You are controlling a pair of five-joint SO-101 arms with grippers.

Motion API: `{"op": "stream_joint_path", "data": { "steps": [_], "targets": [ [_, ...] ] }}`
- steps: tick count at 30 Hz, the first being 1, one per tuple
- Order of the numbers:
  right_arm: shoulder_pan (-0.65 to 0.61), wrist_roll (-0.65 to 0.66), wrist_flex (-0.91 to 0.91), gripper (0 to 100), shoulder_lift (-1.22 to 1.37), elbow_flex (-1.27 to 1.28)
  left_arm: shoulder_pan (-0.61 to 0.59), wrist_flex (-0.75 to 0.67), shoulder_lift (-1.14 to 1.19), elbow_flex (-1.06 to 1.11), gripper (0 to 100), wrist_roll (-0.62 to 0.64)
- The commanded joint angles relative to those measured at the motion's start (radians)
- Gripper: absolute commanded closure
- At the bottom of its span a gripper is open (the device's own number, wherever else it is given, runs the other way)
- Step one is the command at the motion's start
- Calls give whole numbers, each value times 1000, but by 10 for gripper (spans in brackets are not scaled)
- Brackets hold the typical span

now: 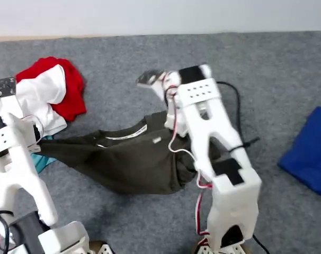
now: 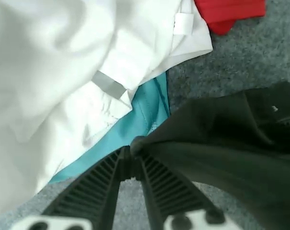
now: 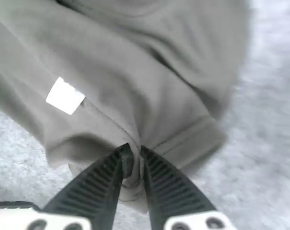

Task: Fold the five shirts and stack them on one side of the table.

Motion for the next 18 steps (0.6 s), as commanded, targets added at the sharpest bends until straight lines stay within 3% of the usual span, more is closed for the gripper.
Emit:
{"op": "stream_joint_path", "data": {
  "steps": [1,18],
  "targets": [
    [56,41,39,988,-209,-55,34,49,-15,-99,994,-5],
    [302,55,12,988,-811,-57,408,407,-15,-769,994,26]
  ]
}}
